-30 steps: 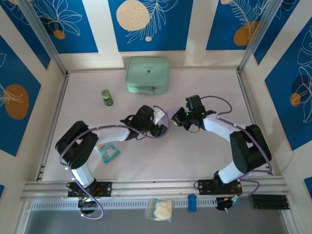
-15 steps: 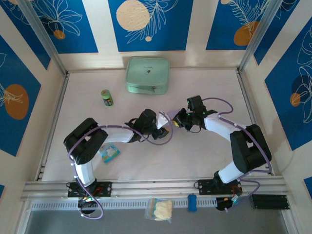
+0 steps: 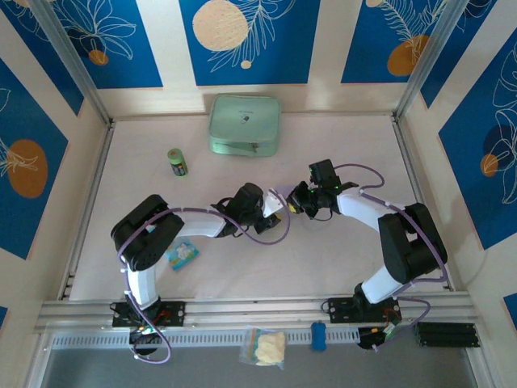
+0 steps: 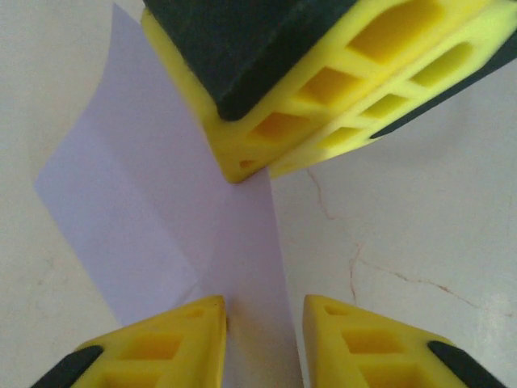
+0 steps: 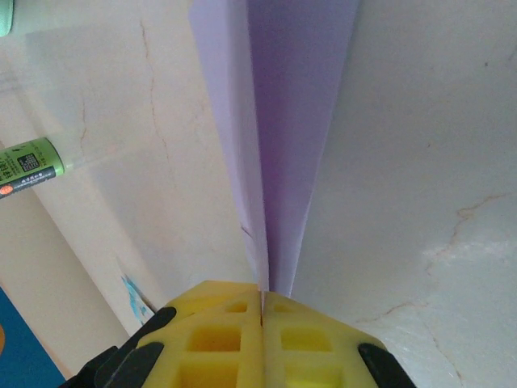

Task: Fold a paper plane with a square sheet of paper (pick it up from the middle)
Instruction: Fold the wing for the fifth time at the center of the table.

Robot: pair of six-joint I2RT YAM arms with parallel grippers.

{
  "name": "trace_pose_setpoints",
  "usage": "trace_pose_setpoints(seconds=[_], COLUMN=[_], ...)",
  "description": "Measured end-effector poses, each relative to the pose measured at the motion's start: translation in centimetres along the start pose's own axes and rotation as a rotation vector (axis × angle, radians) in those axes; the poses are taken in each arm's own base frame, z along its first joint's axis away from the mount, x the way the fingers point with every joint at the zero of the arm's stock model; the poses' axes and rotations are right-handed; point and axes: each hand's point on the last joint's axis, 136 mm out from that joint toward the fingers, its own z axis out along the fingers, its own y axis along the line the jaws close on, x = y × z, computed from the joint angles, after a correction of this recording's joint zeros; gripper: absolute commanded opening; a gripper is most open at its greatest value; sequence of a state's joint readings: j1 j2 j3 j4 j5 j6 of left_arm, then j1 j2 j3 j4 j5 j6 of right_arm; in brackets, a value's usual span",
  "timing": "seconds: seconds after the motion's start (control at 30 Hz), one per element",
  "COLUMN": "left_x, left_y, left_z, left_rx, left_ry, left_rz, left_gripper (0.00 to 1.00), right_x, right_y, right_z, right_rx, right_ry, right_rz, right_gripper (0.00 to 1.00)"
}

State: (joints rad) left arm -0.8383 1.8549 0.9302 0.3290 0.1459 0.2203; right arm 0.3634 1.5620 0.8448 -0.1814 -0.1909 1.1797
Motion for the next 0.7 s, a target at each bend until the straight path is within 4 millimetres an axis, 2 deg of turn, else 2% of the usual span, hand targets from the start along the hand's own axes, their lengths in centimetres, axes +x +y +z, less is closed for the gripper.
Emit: trace_pose_setpoints(seconds=[0.3, 0.37, 0.57, 0.7], left_x=[0.4, 0.6, 1.2, 1.6], left_y=[0.0, -0.1, -0.2, -0.3], left_z=[0.2, 0.4, 0.7, 0.8], left_rx=[0.001, 0.002, 0.007, 0.012], left_ry=[0.01, 0.016, 0.032, 0.042], left_rz=[-0.002, -0.003, -0.011, -0.02], left_gripper=[0.17, 0.14, 0.08, 0.05], right_x=[0.2, 0.3, 0.4, -0.2], right_y=[-0.4, -0.4, -0.8, -1.0], right_z=[0.0, 0.0, -0.1, -0.7], right_rx=[0.013, 0.015, 0.027, 0.03], right_ry=[0.009, 0.015, 0.027, 0.001], right_rz=[0.008, 0.012, 0.025, 0.023], right_gripper=[0.09, 0.16, 0.44, 0.53])
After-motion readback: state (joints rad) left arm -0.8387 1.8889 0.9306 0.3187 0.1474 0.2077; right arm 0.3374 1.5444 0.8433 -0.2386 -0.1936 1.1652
